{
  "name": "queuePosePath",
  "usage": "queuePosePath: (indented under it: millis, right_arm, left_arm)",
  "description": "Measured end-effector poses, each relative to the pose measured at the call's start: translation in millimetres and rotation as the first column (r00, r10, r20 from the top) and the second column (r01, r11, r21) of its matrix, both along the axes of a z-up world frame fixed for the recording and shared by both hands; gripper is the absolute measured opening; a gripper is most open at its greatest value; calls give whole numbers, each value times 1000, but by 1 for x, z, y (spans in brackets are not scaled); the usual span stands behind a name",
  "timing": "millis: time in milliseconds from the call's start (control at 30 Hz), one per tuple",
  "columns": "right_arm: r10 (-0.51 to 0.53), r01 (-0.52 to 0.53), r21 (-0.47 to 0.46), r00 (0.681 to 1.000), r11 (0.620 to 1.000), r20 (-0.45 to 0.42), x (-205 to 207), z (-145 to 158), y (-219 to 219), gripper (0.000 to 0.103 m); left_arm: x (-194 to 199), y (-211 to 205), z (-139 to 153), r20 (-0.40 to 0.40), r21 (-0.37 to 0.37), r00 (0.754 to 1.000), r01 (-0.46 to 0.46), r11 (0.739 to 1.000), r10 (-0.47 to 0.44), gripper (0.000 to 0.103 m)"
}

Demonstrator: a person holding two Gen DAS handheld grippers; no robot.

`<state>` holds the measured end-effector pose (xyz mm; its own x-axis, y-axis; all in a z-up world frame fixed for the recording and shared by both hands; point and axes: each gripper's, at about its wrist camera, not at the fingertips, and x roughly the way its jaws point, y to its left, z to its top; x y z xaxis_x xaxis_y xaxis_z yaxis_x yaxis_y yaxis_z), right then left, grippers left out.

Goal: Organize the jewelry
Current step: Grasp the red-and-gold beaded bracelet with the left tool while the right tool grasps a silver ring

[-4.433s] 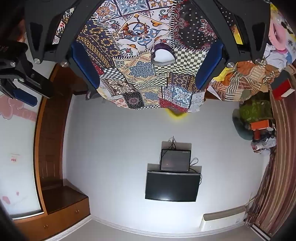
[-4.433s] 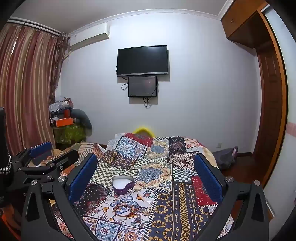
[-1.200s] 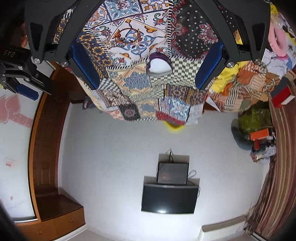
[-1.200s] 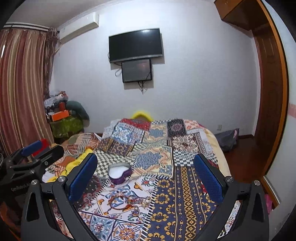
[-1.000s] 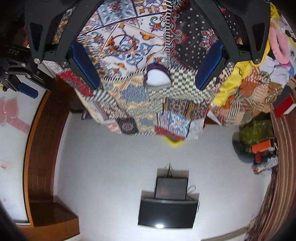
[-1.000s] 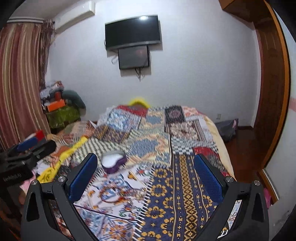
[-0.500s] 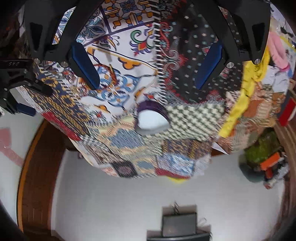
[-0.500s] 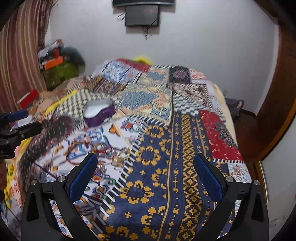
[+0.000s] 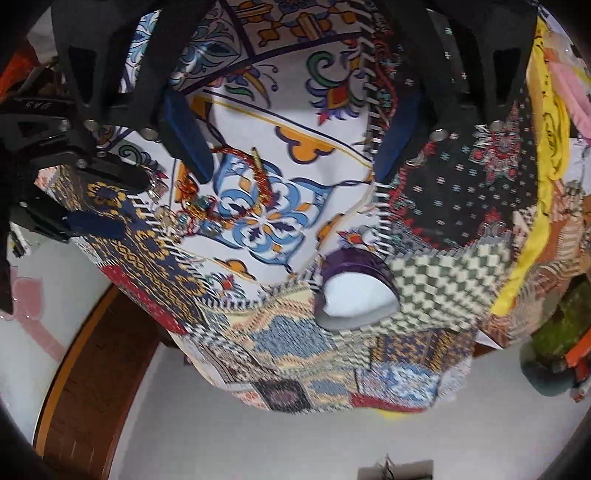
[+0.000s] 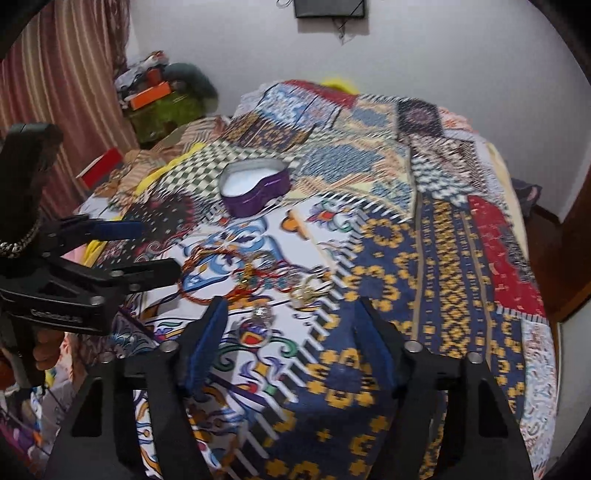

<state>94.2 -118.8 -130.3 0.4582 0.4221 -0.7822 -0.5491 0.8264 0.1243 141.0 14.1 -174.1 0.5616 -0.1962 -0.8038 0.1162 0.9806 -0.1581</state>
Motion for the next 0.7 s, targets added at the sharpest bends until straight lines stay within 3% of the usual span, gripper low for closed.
queuePosePath:
  millis: [133, 300, 500, 567, 700]
  right_arm:
    - [36, -37, -16, 998, 999, -42, 3, -8, 8, 45]
    - [47, -48, -22, 998, 999, -45, 3, -12, 10, 39]
    - [52, -53, -28, 998, 998, -38, 1, -15, 12, 20]
    - [52, -53, -39, 998, 998, -25, 0, -14, 14, 19]
    - [50, -51, -41, 999, 998, -14, 0, -14, 13, 19]
  left_arm:
    - [5, -2, -4, -30, -14, 999, 29, 999, -29, 69]
    - [10, -6, -8, -59, -35, 996, 59, 998, -61, 48]
    - [12, -6, -11, -64, -29, 996, 55, 998, -57, 28]
    - [12, -5, -13, -71, -53, 995, 62, 997, -65, 13]
    - [11, -9, -13, -63, -37, 995, 76, 996, -78, 7]
